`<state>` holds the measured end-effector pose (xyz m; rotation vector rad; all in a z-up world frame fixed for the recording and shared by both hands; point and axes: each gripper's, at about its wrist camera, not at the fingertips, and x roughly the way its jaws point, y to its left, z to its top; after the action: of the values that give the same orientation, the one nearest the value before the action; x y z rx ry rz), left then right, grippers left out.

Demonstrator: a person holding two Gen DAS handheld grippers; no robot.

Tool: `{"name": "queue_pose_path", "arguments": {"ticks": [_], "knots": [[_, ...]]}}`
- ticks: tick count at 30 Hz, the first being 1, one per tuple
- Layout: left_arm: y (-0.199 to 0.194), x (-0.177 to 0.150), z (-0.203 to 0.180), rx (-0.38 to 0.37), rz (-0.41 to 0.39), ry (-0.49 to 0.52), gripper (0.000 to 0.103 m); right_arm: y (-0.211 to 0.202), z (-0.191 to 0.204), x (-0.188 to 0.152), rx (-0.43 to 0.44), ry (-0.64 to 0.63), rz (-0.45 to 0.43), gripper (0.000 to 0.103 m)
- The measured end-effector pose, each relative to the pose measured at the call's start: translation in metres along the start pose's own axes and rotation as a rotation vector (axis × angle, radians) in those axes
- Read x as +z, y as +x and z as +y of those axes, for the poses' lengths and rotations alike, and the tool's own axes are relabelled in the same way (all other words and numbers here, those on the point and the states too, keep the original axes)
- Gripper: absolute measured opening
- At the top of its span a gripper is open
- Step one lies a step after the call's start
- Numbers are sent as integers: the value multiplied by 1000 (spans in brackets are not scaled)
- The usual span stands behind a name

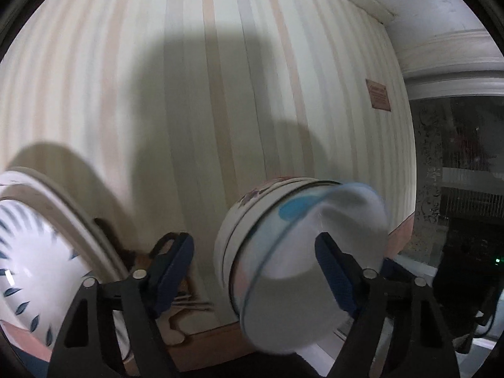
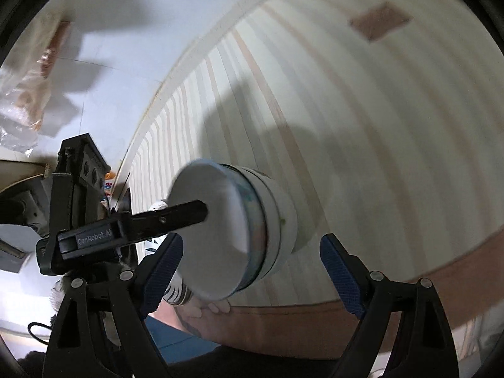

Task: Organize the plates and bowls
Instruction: 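Grip the bowl stack again with both grippers and lift it, then carry the bowl stack with both grippers over the plate stack and lower it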

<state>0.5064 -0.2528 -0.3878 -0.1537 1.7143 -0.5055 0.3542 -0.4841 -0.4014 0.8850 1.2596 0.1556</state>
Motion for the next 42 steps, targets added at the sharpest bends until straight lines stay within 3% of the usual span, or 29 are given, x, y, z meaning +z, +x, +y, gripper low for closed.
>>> {"name": "queue_pose_path", "arguments": {"ticks": [4, 6, 14, 17, 30, 42], "knots": [[15, 5, -1, -23, 30, 8, 59, 33, -13, 9, 42, 6, 59, 91], [18, 6, -3, -21, 23, 19, 59, 42, -16, 12, 49, 4, 71, 90], [20, 10, 4, -73, -1, 18, 57, 80, -21, 18, 67, -3, 156, 58], [18, 7, 5, -70, -10, 14, 57, 84, -19, 20, 54, -1, 154, 54], [-3, -5, 9, -65, -25, -10, 57, 81, -6, 24, 62, -19, 160, 53], [-62, -20, 35, -59, -109, -60, 57, 91, 54, 29, 77, -101, 185, 53]]}}
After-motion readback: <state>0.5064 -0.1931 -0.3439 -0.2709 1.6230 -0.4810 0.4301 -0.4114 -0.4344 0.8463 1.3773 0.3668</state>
